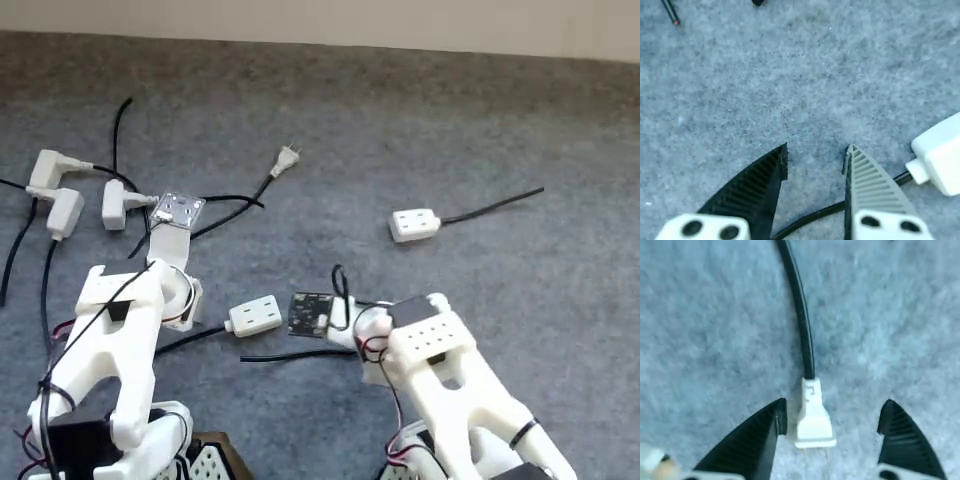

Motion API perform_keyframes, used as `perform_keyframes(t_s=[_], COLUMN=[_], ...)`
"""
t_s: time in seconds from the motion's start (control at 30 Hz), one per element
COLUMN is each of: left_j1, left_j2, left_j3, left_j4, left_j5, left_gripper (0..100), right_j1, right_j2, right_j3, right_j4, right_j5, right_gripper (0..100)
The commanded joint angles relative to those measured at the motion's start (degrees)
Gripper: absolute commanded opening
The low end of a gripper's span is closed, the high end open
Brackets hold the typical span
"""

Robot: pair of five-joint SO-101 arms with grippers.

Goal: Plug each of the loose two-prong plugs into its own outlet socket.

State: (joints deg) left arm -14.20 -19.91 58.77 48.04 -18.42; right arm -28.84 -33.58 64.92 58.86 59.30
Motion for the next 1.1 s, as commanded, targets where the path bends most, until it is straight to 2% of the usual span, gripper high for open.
perform_keyframes(t_s=[0.0,0.07,0.2,0.4,0.6,0.77,1.07], left_j1=[-0.48,-0.48,-0.48,-0.48,-0.48,-0.48,-0.48], left_j2=[-1.1,-1.1,-1.1,-1.1,-1.1,-1.1,-1.1], left_j3=[0.13,0.13,0.22,0.22,1.01,1.01,1.19], left_j4=[-1.41,-1.41,-1.41,-1.23,-1.41,-1.41,-3.08], left_j5=[-0.35,-0.35,-0.35,-0.35,-0.35,-0.35,-0.35], left_gripper=[18,18,18,18,18,18,18], right_j1=[-4.35,-5.41,-4.79,-0.22,1.1,1.1,1.1], right_j2=[-1.27,-1.27,-1.27,-1.27,-1.27,-1.36,-1.98], right_j3=[-0.22,-0.22,1.89,5.05,5.05,4.88,4.09], right_j4=[-3.56,-3.65,-3.82,-3.82,-3.91,-3.91,-3.82], right_j5=[-5.54,-5.71,-5.71,0.18,0.26,0.26,-1.67], right_gripper=[18.1,13.1,14.2,14.2,13.9,0.2,0.5])
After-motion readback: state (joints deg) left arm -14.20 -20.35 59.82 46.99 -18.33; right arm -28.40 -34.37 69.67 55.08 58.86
